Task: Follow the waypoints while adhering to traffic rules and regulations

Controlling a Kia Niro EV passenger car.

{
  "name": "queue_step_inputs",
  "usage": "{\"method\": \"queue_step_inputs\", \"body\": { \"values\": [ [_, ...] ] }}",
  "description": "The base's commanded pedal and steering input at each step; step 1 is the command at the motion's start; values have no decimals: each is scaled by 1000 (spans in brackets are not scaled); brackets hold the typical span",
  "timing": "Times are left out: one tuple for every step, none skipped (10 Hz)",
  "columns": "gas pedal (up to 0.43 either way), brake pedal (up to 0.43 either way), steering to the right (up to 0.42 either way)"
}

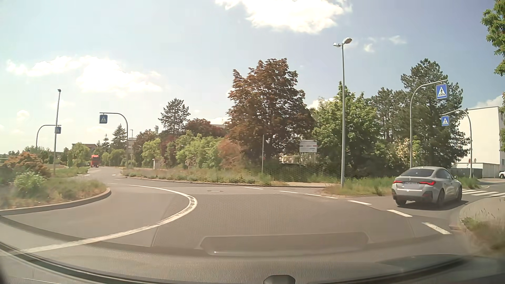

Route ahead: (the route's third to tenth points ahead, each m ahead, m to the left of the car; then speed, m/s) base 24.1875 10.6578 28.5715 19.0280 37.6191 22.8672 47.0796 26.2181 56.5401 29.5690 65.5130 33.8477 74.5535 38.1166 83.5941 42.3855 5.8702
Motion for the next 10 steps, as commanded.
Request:
{"method": "queue_step_inputs", "body": {
  "values": [
    [189,0,165],
    [157,0,118],
    [138,0,78],
    [138,0,37],
    [138,0,-1],
    [138,0,-45],
    [138,0,-73],
    [138,0,-110],
    [130,0,-146],
    [110,0,-172]
  ]
}}
